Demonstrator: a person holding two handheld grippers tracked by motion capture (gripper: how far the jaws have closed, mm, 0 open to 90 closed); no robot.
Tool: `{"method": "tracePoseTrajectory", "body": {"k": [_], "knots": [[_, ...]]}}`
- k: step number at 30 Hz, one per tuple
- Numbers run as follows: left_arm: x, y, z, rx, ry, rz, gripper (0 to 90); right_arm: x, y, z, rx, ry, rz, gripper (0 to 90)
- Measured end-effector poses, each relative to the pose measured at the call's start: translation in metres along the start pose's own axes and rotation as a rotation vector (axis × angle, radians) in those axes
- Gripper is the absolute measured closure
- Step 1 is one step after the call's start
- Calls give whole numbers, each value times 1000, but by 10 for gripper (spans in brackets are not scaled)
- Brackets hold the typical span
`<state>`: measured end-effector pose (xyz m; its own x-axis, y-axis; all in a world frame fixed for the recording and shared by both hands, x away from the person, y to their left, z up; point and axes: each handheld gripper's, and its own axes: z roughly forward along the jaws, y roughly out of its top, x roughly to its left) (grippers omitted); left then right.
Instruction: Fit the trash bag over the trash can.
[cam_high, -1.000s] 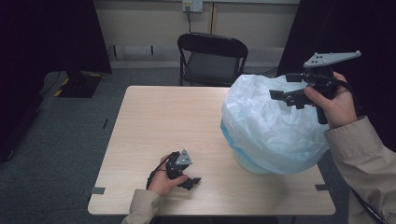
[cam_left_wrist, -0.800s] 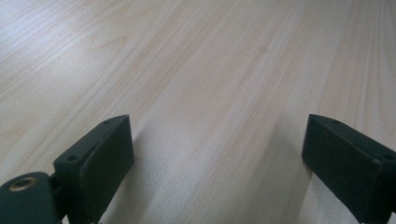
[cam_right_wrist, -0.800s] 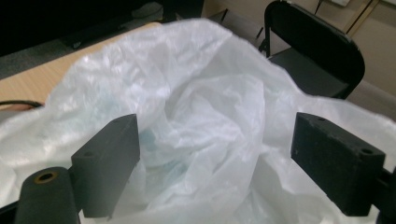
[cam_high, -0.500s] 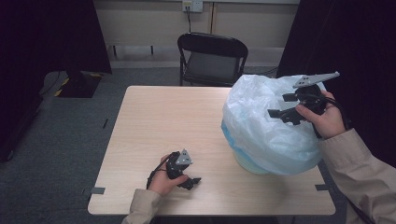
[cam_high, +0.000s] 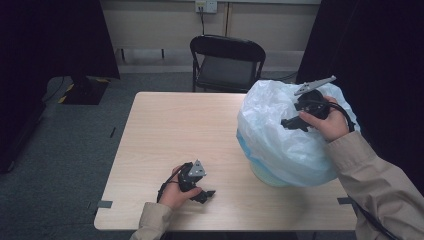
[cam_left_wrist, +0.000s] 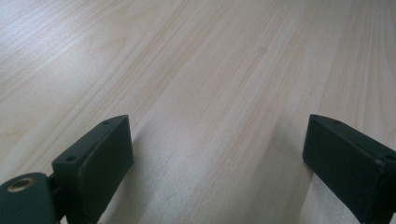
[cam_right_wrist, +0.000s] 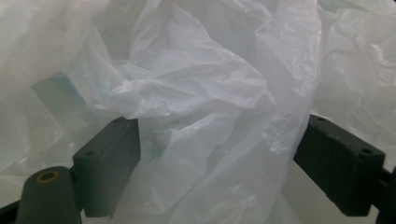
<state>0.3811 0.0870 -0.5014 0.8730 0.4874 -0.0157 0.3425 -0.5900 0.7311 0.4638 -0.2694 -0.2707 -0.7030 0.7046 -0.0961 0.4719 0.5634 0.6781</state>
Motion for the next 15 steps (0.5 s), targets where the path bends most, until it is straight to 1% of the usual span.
{"method": "tracePoseTrajectory", "body": {"k": [4, 8, 10, 12, 15], "knots": [[0, 0, 0, 1, 1, -1, 79, -3, -3, 7, 22, 6, 10, 153], [0, 0, 0, 1, 1, 0, 79, -4, -4, 8, 35, 6, 14, 151], [0, 0, 0, -1, 1, 0, 79, -4, -4, 8, 27, 9, 15, 152], [0, 0, 0, 0, 0, 0, 79, -5, -2, 3, 2, -3, 24, 155], [0, 0, 0, 1, 1, -1, 79, -5, 4, -11, -72, 0, 29, 154]]}}
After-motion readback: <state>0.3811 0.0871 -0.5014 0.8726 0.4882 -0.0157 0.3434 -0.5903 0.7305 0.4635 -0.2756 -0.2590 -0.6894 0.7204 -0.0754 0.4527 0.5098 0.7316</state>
